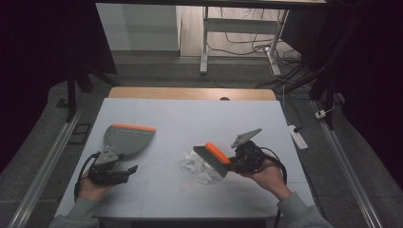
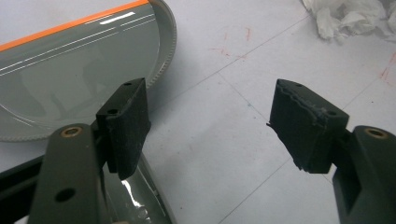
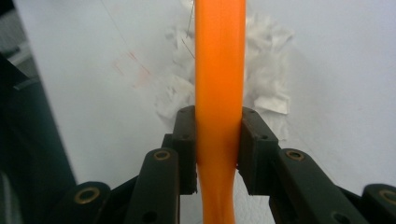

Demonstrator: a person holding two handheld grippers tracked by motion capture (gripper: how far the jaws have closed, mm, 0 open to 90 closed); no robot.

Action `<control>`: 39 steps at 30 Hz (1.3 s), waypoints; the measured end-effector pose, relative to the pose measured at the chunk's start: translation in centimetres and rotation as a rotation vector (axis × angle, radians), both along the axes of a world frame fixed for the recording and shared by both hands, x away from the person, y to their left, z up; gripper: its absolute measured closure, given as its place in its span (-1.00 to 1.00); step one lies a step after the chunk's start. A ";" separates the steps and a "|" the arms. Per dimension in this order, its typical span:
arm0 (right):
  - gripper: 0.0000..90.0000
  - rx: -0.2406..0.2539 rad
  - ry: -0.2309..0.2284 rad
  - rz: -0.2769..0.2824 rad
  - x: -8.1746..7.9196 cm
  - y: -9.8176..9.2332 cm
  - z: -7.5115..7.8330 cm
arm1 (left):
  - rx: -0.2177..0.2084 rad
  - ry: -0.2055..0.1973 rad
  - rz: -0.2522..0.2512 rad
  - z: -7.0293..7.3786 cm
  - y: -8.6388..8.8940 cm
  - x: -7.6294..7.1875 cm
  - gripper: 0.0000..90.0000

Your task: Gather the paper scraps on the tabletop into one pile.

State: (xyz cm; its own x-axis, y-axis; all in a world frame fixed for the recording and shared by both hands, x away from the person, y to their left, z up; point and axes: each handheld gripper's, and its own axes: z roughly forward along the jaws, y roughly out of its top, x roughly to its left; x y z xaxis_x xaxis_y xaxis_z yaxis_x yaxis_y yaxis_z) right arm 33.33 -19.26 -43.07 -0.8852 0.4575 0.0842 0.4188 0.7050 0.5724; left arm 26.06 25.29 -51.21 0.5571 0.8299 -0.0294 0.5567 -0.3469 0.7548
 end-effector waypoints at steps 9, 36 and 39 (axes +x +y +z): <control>0.57 0.117 -0.022 -0.080 -1.1 -3.9 2.2 | 0.007 -0.001 -0.003 0.0 -0.2 0.0 -0.35; 0.57 0.214 -0.152 -0.362 -1.2 -10.7 -3.5 | -0.002 -0.021 -0.012 0.3 -0.8 -0.2 -0.36; 0.57 0.210 -0.151 -0.366 -1.2 -10.8 -3.7 | -0.003 -0.022 -0.013 0.4 -0.8 -0.2 -0.36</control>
State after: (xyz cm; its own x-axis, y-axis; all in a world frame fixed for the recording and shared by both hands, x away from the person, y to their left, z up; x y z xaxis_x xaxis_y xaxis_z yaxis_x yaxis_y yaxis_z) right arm 32.08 -30.08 -46.76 -0.6780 0.7294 0.0915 0.5199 0.3877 0.7612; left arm 25.88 24.45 -50.84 0.5688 0.8223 -0.0195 0.5349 -0.3518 0.7682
